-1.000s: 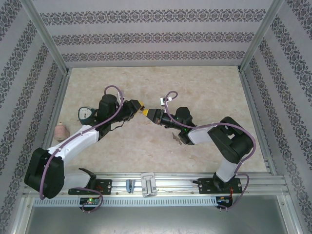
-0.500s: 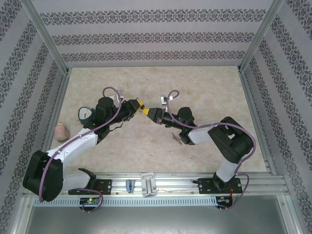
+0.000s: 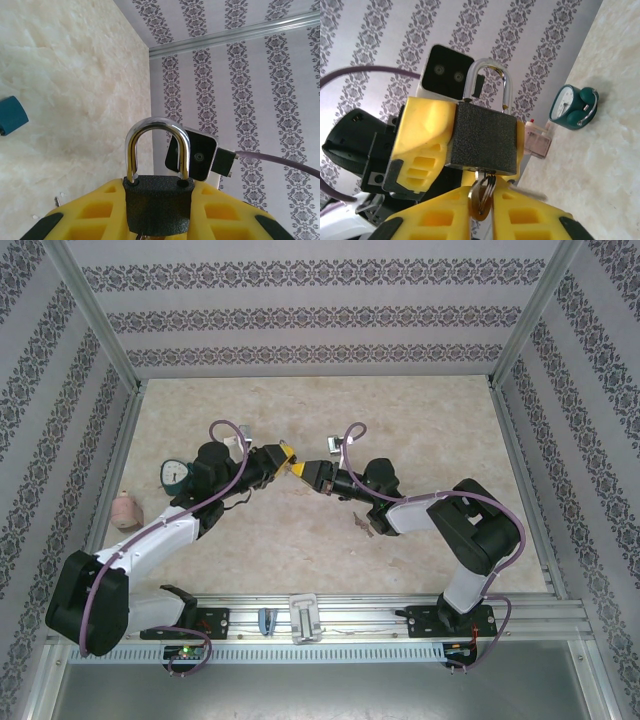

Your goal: Unlock with the key

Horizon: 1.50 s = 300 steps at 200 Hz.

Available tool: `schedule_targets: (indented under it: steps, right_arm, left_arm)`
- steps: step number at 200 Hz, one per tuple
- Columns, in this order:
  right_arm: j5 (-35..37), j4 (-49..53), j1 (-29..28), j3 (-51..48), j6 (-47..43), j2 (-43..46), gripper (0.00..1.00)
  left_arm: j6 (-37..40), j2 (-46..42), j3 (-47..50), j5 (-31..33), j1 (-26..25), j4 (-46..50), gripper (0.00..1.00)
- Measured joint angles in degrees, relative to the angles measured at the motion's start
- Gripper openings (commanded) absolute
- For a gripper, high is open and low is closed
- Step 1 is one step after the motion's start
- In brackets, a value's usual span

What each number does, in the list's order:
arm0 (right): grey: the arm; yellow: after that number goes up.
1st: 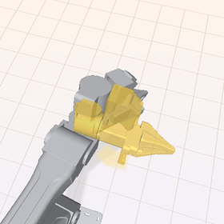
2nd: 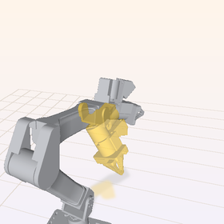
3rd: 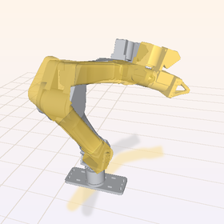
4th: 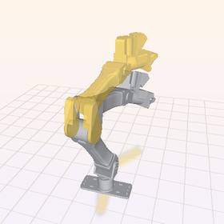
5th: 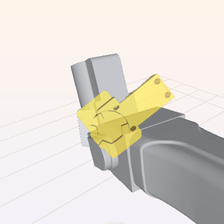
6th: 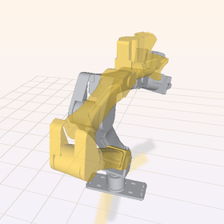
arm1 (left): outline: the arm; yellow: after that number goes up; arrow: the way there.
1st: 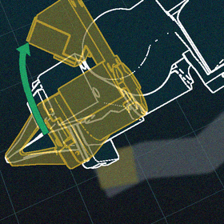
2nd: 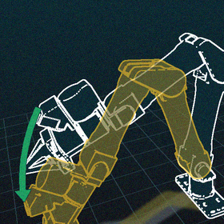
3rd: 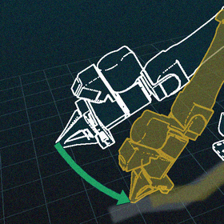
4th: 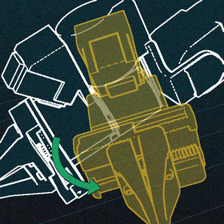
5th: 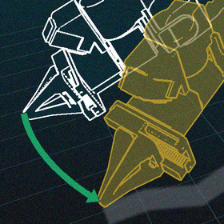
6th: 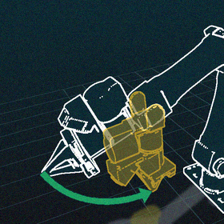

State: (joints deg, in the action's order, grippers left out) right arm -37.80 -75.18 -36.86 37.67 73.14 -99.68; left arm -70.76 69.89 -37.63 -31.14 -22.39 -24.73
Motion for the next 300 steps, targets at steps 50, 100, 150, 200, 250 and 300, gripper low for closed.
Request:
schedule_targets:
  steps: [50,100,150,200,250,300]
  right_arm:
    - [-1.0,5.4,1.2,-4.2,-4.4,2.5,0.28]
    - [1.7,16.3,2.2,-6.4,-12.5,9.9,0.38]
    - [10.4,27.8,0.6,-6.4,-24.2,20.1,0.52]
    - [18.4,30.4,-5.1,-5.6,-31.2,19.3,0.52]
    - [21.9,28.4,-7.9,-3.5,-33.4,14.8,0.52]
    - [22.2,27.3,-8.0,0.0,-34.1,10.2,0.52]
  left_arm:
    - [1.4,-1.1,-2.8,1.6,-0.1,11.4,0.23]
    - [2.2,-2.0,-5.3,4.5,-0.1,21.7,0.23]
    - [1.9,-2.0,-6.3,5.7,-0.1,28.4,0.23]
    - [1.0,-1.3,-6.4,5.7,-0.1,29.0,0.24]
    - [0.3,-1.0,-6.5,5.0,-0.1,29.0,0.24]
    - [-0.2,-0.6,-6.5,4.3,-0.1,28.7,0.24]
